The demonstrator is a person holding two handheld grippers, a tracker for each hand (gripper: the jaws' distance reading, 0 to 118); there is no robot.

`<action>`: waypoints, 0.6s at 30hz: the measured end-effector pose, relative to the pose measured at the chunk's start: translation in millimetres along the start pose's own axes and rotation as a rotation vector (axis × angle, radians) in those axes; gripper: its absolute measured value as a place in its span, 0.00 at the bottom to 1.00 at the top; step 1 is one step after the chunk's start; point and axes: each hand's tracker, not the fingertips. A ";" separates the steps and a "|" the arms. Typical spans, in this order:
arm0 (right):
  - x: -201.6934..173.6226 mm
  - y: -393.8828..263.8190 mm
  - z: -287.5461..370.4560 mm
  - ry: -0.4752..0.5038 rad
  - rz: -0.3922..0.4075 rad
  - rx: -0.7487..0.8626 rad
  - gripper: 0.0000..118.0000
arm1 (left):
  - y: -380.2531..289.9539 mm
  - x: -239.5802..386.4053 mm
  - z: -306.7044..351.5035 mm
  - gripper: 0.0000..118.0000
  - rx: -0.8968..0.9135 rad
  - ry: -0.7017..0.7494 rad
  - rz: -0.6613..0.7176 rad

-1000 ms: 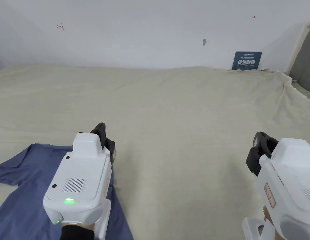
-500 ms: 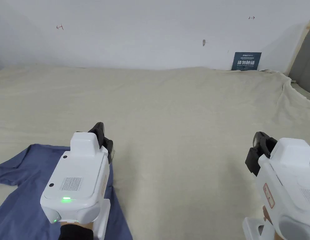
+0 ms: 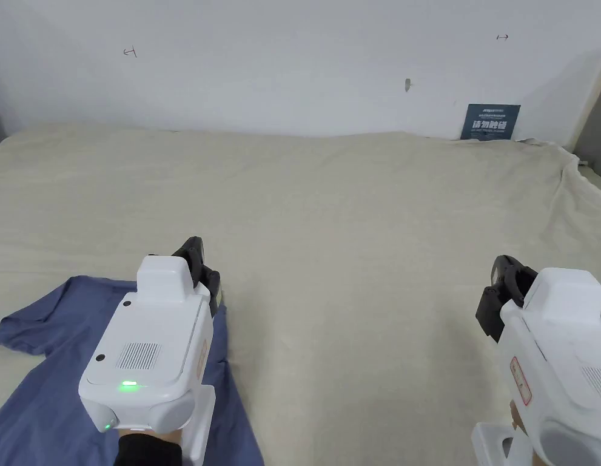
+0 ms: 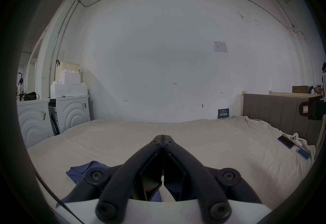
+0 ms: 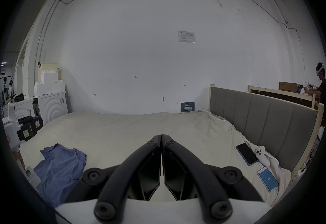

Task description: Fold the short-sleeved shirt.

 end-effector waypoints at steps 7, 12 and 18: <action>-38.8 2.4 -14.4 0.096 0.016 0.004 0.00 | 1.8 -38.0 13.6 0.00 0.003 0.095 0.002; -77.7 -1.0 -25.9 0.195 0.029 0.005 0.00 | 2.4 -82.7 30.9 0.00 -0.001 0.214 0.003; -127.8 -6.1 -33.5 0.318 0.040 -0.002 0.00 | 1.8 -139.1 63.7 0.00 -0.010 0.360 -0.005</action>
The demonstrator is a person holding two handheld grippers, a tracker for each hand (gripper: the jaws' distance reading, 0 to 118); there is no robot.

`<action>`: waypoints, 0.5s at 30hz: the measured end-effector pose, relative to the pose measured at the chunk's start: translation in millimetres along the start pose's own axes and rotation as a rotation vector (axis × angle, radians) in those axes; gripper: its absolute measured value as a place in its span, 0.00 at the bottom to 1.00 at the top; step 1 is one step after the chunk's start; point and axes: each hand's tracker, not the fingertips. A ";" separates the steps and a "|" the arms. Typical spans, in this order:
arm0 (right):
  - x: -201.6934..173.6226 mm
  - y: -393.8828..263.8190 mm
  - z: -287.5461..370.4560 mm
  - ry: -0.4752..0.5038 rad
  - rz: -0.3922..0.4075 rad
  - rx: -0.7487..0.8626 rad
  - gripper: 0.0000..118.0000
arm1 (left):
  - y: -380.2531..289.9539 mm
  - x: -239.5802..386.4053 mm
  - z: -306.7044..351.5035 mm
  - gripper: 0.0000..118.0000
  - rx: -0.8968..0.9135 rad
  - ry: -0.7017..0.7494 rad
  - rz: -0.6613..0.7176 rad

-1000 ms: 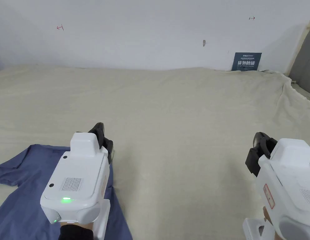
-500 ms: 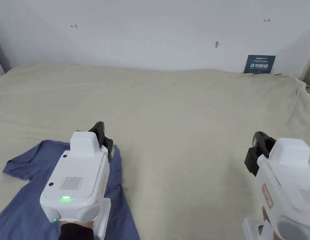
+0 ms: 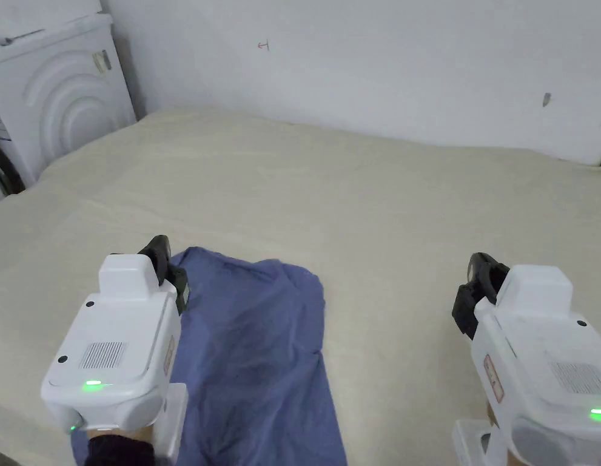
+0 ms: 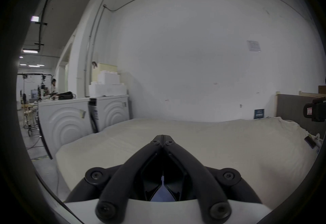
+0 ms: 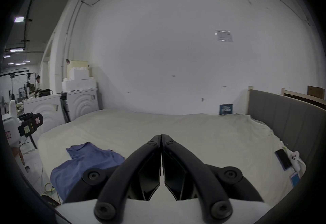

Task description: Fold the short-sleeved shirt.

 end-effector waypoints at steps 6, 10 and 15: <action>-41.5 -3.8 -13.2 0.099 0.014 -0.007 0.00 | -2.7 -53.1 16.3 0.00 -0.012 0.105 0.006; -59.9 -6.2 -16.6 0.143 0.020 -0.010 0.00 | -5.6 -75.0 24.5 0.00 -0.021 0.152 -0.002; -69.1 -8.1 -18.5 0.169 0.027 -0.016 0.00 | -9.4 -84.3 26.9 0.00 -0.037 0.172 0.006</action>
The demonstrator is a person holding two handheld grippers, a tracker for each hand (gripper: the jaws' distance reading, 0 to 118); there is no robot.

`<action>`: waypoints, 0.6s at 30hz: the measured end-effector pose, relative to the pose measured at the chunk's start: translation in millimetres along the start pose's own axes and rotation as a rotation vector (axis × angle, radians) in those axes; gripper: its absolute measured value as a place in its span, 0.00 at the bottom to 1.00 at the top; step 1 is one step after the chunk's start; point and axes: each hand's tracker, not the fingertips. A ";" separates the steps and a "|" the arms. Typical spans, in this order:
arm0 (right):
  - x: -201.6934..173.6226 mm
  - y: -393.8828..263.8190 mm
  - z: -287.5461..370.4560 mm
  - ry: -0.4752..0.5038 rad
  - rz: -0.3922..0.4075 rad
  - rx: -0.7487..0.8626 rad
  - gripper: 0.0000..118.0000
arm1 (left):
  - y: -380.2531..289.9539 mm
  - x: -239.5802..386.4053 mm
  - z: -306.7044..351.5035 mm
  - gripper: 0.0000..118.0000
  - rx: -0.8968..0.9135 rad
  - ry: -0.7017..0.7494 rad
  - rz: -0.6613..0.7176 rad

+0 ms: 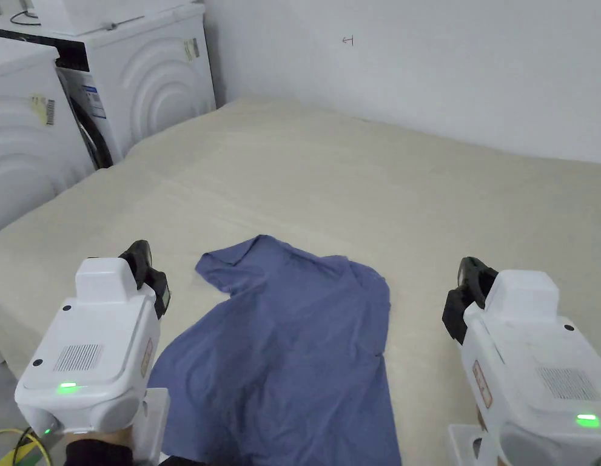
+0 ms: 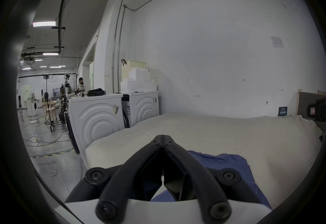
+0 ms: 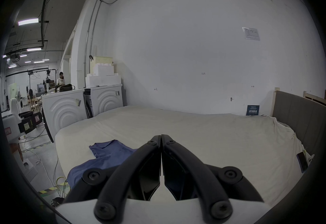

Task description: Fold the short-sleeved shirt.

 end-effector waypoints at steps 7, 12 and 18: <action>6.2 -0.5 0.7 -0.010 0.015 -0.005 0.00 | -3.9 15.0 -21.2 0.00 -0.109 -0.088 0.044; 19.8 -3.4 -0.2 -0.043 0.017 -0.017 0.00 | -15.5 38.7 -59.6 0.00 -0.287 -0.178 0.097; 37.0 -10.1 -4.2 -0.083 0.022 -0.045 0.00 | -47.2 79.3 -110.0 0.15 -0.548 -0.256 0.075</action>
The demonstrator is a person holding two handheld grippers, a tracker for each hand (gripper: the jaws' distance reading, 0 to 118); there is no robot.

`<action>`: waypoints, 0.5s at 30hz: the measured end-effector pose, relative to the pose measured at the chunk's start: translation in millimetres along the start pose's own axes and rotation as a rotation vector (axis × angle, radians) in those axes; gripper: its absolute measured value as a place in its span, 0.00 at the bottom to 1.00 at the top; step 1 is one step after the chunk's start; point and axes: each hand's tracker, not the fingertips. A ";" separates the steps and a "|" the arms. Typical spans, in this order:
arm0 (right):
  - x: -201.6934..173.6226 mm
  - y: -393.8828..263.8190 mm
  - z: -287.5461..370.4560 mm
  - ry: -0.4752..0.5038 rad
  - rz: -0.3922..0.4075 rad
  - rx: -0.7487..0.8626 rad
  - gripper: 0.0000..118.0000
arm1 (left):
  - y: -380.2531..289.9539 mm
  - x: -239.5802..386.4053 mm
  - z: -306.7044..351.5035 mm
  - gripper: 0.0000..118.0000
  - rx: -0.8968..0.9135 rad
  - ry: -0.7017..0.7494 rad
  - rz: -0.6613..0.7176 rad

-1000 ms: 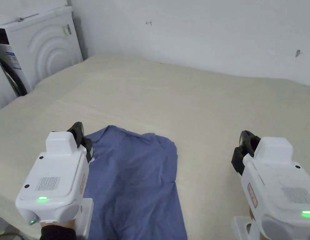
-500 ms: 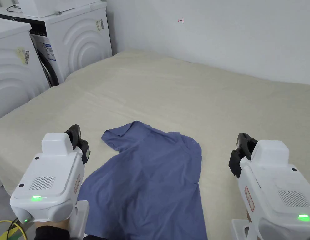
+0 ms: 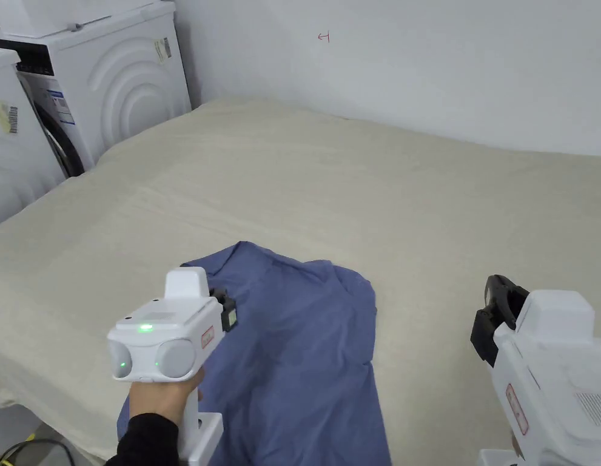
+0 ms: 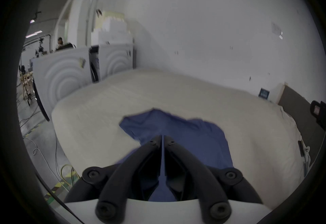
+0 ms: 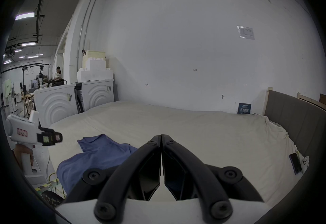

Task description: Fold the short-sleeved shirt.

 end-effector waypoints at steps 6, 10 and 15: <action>17.3 -9.5 -5.8 -0.037 0.001 -0.032 0.00 | -18.0 17.0 -63.2 0.97 -0.290 -0.007 0.014; 28.8 -16.8 -8.3 -0.062 0.000 -0.055 0.00 | -35.6 26.3 -91.6 0.98 -0.378 -0.008 -0.020; 42.5 -26.7 -7.7 -0.087 -0.009 -0.085 0.00 | -55.1 35.4 -124.3 0.98 -0.484 0.031 -0.054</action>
